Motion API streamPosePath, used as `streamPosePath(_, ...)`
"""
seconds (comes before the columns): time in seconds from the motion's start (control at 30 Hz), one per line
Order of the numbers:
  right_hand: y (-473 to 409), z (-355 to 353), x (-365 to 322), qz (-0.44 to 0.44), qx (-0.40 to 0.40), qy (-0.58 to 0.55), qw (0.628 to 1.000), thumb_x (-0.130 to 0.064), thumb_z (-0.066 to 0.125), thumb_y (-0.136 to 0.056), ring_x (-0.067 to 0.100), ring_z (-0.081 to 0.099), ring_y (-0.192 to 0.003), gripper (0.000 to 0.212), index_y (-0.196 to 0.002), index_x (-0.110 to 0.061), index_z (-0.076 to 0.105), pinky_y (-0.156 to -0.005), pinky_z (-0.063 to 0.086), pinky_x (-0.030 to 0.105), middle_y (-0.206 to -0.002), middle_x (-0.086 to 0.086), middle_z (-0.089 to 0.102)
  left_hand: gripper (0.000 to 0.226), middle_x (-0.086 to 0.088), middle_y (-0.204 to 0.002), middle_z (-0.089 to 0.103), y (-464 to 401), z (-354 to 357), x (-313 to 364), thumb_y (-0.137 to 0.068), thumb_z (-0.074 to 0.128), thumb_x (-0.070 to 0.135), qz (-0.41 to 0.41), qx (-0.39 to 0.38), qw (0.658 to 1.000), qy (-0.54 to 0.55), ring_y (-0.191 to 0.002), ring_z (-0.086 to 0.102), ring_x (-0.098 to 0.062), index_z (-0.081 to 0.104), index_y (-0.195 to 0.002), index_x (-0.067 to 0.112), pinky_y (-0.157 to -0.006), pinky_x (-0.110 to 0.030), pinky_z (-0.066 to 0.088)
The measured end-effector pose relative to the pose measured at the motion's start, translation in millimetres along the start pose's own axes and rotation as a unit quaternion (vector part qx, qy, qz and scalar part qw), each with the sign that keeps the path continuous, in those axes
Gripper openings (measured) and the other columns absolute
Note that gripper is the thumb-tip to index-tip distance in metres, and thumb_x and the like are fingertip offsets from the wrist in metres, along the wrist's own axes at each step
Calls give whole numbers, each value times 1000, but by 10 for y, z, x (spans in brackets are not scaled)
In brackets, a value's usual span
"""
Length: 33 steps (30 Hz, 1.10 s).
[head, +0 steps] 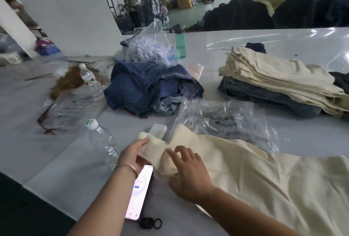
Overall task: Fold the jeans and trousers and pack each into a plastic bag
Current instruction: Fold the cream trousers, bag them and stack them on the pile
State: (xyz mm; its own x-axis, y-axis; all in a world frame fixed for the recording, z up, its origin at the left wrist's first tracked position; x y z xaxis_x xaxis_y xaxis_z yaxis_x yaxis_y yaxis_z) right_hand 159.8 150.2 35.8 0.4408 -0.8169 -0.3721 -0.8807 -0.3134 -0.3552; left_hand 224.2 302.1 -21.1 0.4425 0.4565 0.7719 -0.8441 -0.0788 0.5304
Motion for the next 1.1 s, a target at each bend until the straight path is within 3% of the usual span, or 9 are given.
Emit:
streamPosePath(0.07, -105, -119, -167, -3, 41, -17, 999, -47, 62, -75, 26, 54, -105, 72, -139, -19, 46, -82, 49, 35, -130, 9, 52, 26, -17, -87, 67, 55, 93, 45, -82, 62, 14, 9, -23, 1000, -12, -72, 66, -26, 65, -104, 1, -60, -29, 55)
streamPosePath(0.17, -271, -254, -400, -50, 76, 29, 995, -36, 73, -65, 29, 59, -97, 77, -135, -13, 52, -74, 54, 35, -123, 11, 58, 25, -13, -84, 67, 178, 364, 20, -77, 63, 18, 14, -90, 996, -13, -70, 67, -22, 67, -99, 6, -62, -27, 56)
streamPosePath(0.3, -415, -418, -355, -54, 104, -48, 992, -16, 70, -79, 32, 64, -75, 36, -113, -5, 67, -54, 53, 36, -94, 10, 67, 39, -13, -90, 64, 241, 493, 28, -85, 59, 39, -16, -127, 990, 62, -88, 60, -25, 65, -108, 7, -88, -35, 42)
streamPosePath(0.47, -532, -462, 51, 97, 110, -198, 969, -21, 54, -95, 22, 59, -70, 14, -94, -17, 67, -62, 45, 31, -80, 1, 66, 37, -12, -95, 61, 204, 515, 53, -79, 57, 24, -12, -111, 990, 90, -88, 56, -22, 62, -111, 5, -89, -30, 40)
streamPosePath(0.57, -524, -471, 400, 218, 153, -267, 926, -20, 48, -97, 18, 48, -59, 18, -80, -18, 55, -58, 39, 36, -63, -1, 55, 11, -6, -71, 59, 193, 502, 82, -81, 54, 19, -2, -89, 993, 79, -68, 57, -18, 60, -86, 11, -65, -25, 48)
streamPosePath(0.7, -524, -606, 618, 279, 231, -312, 878, -24, 43, -100, 13, 43, -54, 21, -83, -15, 52, -55, 35, 34, -58, -5, 48, 8, -3, -64, 56, 244, 548, 129, -85, 49, 15, 7, -83, 994, 63, -54, 55, -15, 56, -82, 13, -49, -20, 47)
streamPosePath(0.9, -656, -836, 186, 148, 175, -128, 965, -28, 41, -101, 31, 62, -67, 32, -127, -25, 60, -58, 40, 32, -75, 10, 69, 9, -5, -64, 56, 365, 545, 440, -89, 49, 13, 70, -84, 994, -15, -51, 58, -16, 55, -84, 10, -50, -23, 50)
streamPosePath(1.0, -631, -827, -283, 19, 158, -80, 984, -31, 47, -98, 31, 66, -74, 33, -126, -22, 63, -56, 44, 33, -89, 7, 73, 20, -7, -74, 62, 466, 626, 628, -91, 46, 13, 117, -130, 982, -66, -62, 62, -14, 65, -86, 9, -60, -25, 52)
streamPosePath(1.1, -686, -820, -393, -4, 150, -67, 986, -32, 44, -100, 28, 65, -89, 35, -129, -21, 60, -62, 51, 36, -110, -1, 70, 22, -7, -81, 64, 545, 610, 748, -91, 48, 15, 147, -142, 975, -93, -69, 63, -14, 69, -88, 11, -63, -26, 53)
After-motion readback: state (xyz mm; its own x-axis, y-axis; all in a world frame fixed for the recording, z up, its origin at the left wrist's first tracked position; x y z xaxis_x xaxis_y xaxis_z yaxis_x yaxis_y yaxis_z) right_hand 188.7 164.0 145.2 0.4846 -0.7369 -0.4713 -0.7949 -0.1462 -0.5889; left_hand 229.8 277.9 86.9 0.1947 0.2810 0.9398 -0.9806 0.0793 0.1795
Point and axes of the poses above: each hand's wrist, its own y-axis away from the middle knuckle, its own z-axis out of the palm, x = y × z, the point moved 9 cm from there along -y, towards the middle knuckle
